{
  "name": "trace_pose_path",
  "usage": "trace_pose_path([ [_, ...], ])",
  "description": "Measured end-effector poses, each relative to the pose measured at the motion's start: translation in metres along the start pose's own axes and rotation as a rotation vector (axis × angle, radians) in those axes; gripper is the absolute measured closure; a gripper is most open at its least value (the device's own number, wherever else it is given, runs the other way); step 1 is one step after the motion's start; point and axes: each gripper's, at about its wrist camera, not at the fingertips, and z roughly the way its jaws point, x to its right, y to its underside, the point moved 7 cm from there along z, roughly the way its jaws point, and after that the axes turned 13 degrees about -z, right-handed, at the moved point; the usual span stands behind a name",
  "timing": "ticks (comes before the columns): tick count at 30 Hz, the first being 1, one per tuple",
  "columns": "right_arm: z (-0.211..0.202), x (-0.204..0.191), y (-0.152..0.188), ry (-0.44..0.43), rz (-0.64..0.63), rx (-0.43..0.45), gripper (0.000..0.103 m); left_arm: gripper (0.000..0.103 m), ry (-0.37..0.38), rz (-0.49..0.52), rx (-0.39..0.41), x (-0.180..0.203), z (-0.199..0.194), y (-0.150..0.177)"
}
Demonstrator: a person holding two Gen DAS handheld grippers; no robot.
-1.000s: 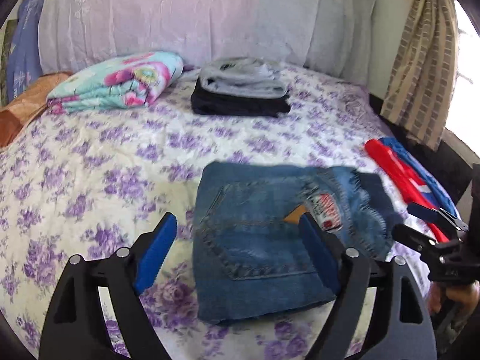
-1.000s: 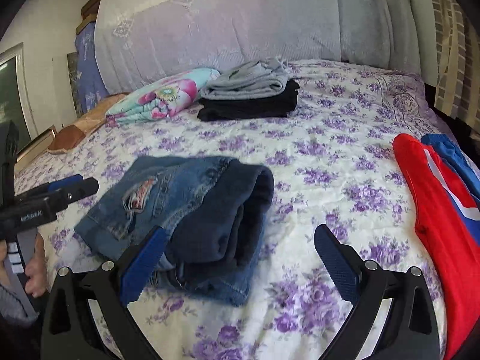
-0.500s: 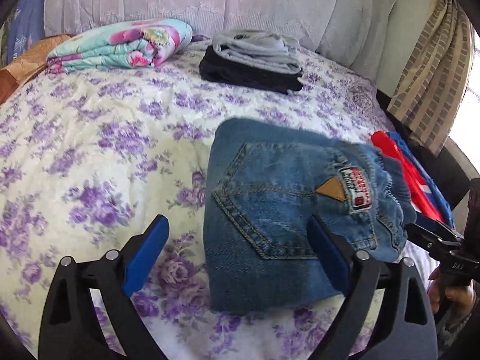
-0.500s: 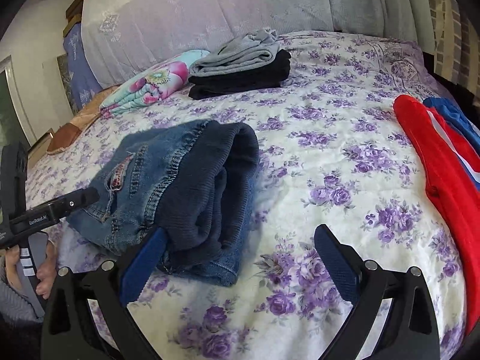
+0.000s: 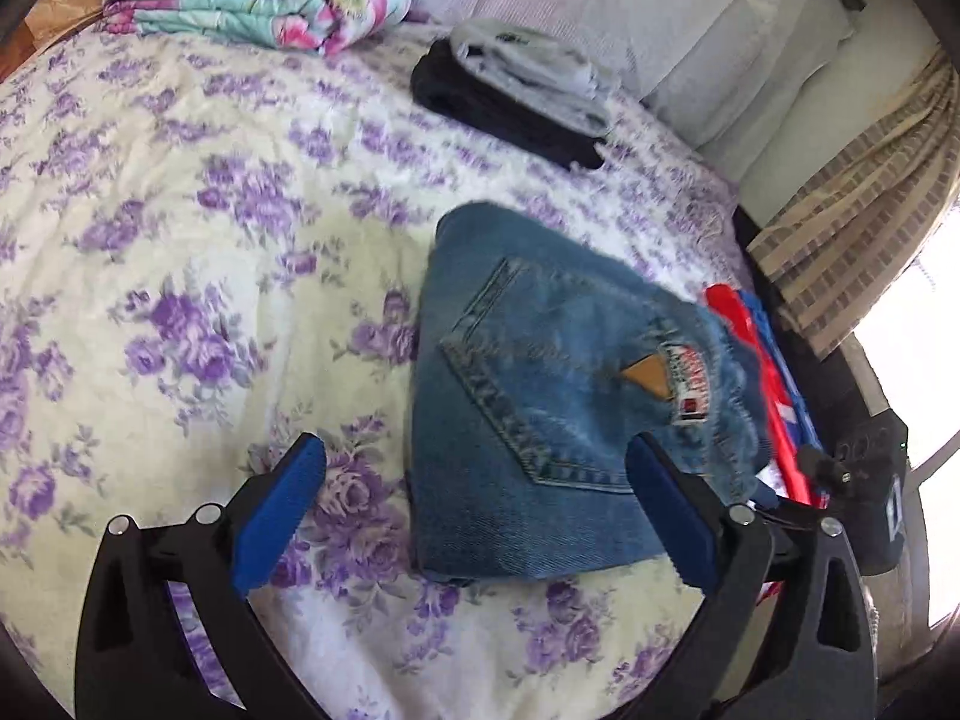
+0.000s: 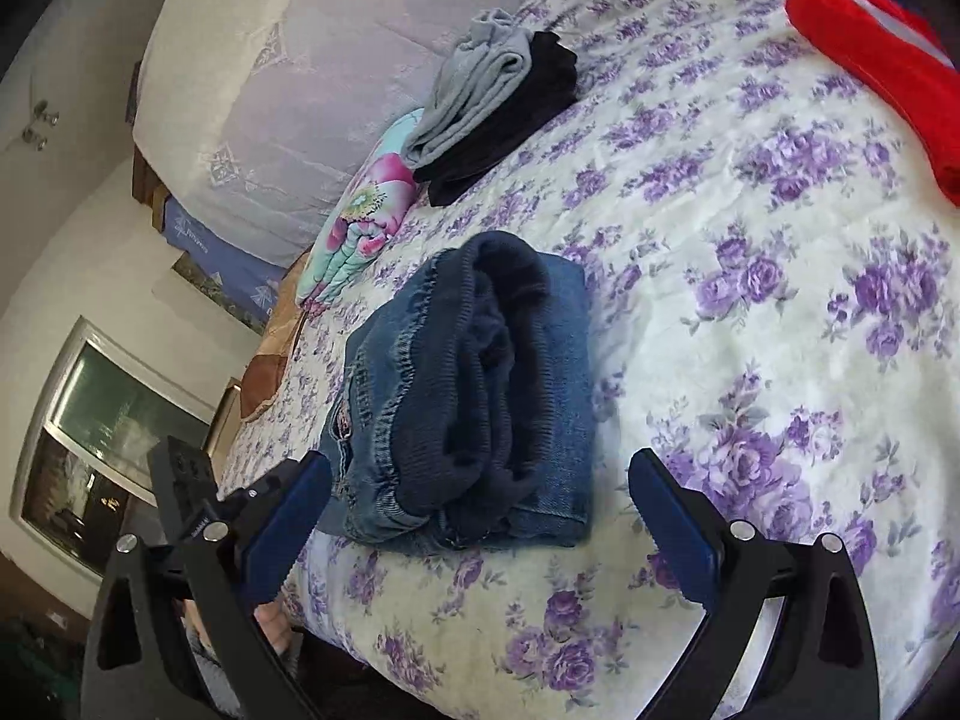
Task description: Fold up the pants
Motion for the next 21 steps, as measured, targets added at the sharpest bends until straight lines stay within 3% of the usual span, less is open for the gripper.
trace_pose_path([
  [10, 0.019, 0.002, -0.004, -0.027, 0.019, -0.032, 0.004, 0.005, -0.119, 0.125, 0.065, 0.02, 0.015, -0.001],
  [21, 0.039, 0.001, -0.013, -0.011, -0.008, -0.056, 0.003, 0.005, -0.132, 0.183, 0.091, 0.033, 0.019, 0.003],
])
